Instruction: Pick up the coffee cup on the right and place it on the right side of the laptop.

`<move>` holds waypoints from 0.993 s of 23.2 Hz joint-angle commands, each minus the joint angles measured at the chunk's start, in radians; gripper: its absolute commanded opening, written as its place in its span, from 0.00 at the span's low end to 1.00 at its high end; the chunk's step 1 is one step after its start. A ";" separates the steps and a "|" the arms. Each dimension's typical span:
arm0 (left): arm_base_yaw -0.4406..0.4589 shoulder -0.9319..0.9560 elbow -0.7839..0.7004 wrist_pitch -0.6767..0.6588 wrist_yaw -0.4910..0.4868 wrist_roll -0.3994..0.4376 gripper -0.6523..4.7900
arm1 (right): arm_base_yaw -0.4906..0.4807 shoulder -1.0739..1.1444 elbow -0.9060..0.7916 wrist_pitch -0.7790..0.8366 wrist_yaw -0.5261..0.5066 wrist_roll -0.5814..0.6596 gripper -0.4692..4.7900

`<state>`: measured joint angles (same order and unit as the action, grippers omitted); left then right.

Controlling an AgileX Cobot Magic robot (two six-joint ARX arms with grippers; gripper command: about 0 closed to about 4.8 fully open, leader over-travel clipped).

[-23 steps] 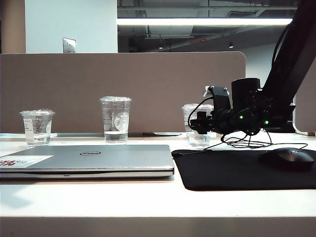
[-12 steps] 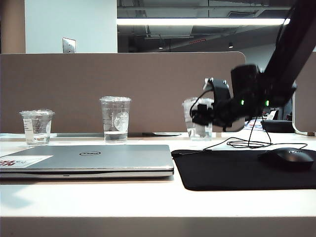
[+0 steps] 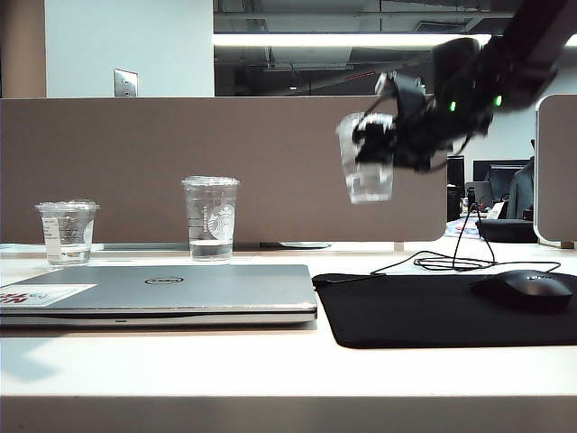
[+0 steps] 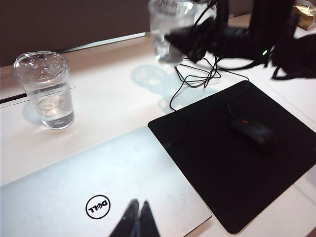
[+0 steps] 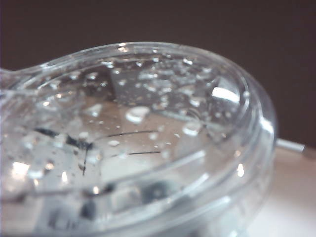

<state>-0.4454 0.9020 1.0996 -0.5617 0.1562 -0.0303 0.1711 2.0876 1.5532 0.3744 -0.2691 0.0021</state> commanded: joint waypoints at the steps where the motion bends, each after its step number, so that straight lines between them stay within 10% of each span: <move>1: 0.002 -0.001 0.006 0.010 0.005 0.004 0.11 | 0.001 -0.069 0.007 -0.035 -0.003 0.001 0.52; 13: 0.002 -0.001 0.006 0.009 0.005 0.004 0.11 | 0.001 -0.209 -0.002 -0.219 0.000 0.002 0.52; 23: 0.002 -0.001 0.006 0.010 0.005 0.004 0.11 | 0.001 -0.399 -0.415 0.163 0.000 0.040 0.52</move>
<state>-0.4454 0.9024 1.0996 -0.5617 0.1558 -0.0299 0.1707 1.7134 1.1667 0.4210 -0.2665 0.0311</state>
